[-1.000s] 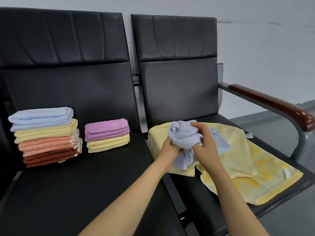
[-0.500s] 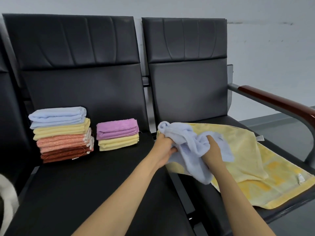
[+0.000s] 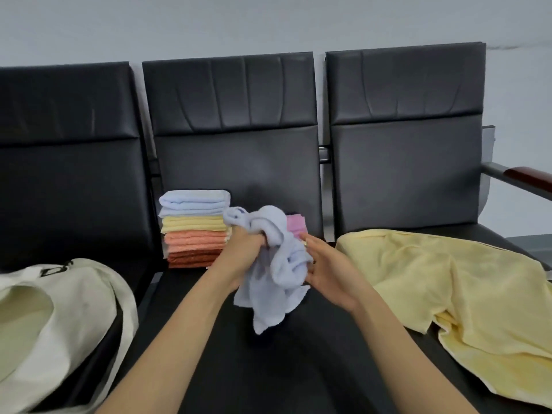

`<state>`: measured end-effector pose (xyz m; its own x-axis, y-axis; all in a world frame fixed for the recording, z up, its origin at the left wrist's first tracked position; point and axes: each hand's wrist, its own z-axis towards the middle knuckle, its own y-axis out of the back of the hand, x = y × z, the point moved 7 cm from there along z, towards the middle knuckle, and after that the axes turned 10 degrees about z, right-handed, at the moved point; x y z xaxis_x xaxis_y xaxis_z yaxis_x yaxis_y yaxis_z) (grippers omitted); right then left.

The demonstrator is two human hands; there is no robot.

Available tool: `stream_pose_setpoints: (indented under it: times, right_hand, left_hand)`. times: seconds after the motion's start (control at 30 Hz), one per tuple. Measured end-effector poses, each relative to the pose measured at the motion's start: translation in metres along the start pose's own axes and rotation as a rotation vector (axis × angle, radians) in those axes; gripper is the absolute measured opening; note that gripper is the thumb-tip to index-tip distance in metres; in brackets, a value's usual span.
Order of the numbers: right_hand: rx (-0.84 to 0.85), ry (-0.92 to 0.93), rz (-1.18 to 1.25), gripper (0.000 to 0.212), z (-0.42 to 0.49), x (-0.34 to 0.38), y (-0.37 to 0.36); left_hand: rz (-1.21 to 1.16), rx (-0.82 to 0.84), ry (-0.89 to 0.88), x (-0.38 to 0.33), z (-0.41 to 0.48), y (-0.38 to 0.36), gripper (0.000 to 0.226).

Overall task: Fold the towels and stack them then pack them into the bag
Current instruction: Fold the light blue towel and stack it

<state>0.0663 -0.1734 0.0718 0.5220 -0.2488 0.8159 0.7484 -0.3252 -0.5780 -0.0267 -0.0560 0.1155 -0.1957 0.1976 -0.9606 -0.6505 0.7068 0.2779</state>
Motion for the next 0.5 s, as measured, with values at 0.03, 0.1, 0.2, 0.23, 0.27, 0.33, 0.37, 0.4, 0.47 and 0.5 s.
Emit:
stream_pose_setpoints:
  times: [0.03, 0.1, 0.2, 0.23, 0.27, 0.33, 0.37, 0.4, 0.47, 0.5]
  right_hand:
    - [-0.066, -0.029, -0.037, 0.029, 0.005, -0.01, 0.006]
    - [-0.174, -0.082, -0.141, 0.029, 0.009, -0.023, 0.02]
    - [-0.345, -0.166, -0.457, 0.018, 0.008, -0.034, 0.046]
    - [-0.383, -0.19, -0.6, 0.021, 0.008, -0.036, 0.054]
    - [-0.39, -0.205, -0.736, 0.023, 0.008, -0.039, 0.058]
    - [-0.365, -0.208, -0.958, 0.031, 0.006, -0.04, 0.056]
    - [-0.34, -0.204, -1.064, 0.037, 0.007, -0.042, 0.056]
    - [-0.305, -0.194, -1.152, 0.042, 0.008, -0.044, 0.053]
    - [-0.225, -0.17, -1.248, 0.054, 0.011, -0.049, 0.048]
    - [-0.19, -0.162, -1.271, 0.06, 0.012, -0.052, 0.045]
  left_hand:
    - [0.103, 0.045, -0.016, 0.003, -0.005, 0.0, 0.015]
    - [0.214, 0.25, -0.01, 0.019, -0.014, -0.007, 0.024]
    - [0.127, 0.389, 0.109, 0.049, -0.017, -0.011, 0.039]
    - [0.099, 0.403, 0.167, 0.059, -0.018, -0.012, 0.038]
    - [0.092, 0.407, 0.208, 0.069, -0.017, -0.011, 0.037]
    - [0.152, 0.407, 0.245, 0.085, -0.017, -0.01, 0.039]
    - [0.185, 0.417, 0.253, 0.089, -0.021, -0.01, 0.04]
    - [0.206, 0.448, 0.253, 0.094, -0.025, -0.01, 0.042]
    - [0.251, 0.586, 0.243, 0.098, -0.037, -0.016, 0.049]
    - [0.291, 0.688, 0.223, 0.098, -0.045, -0.021, 0.051]
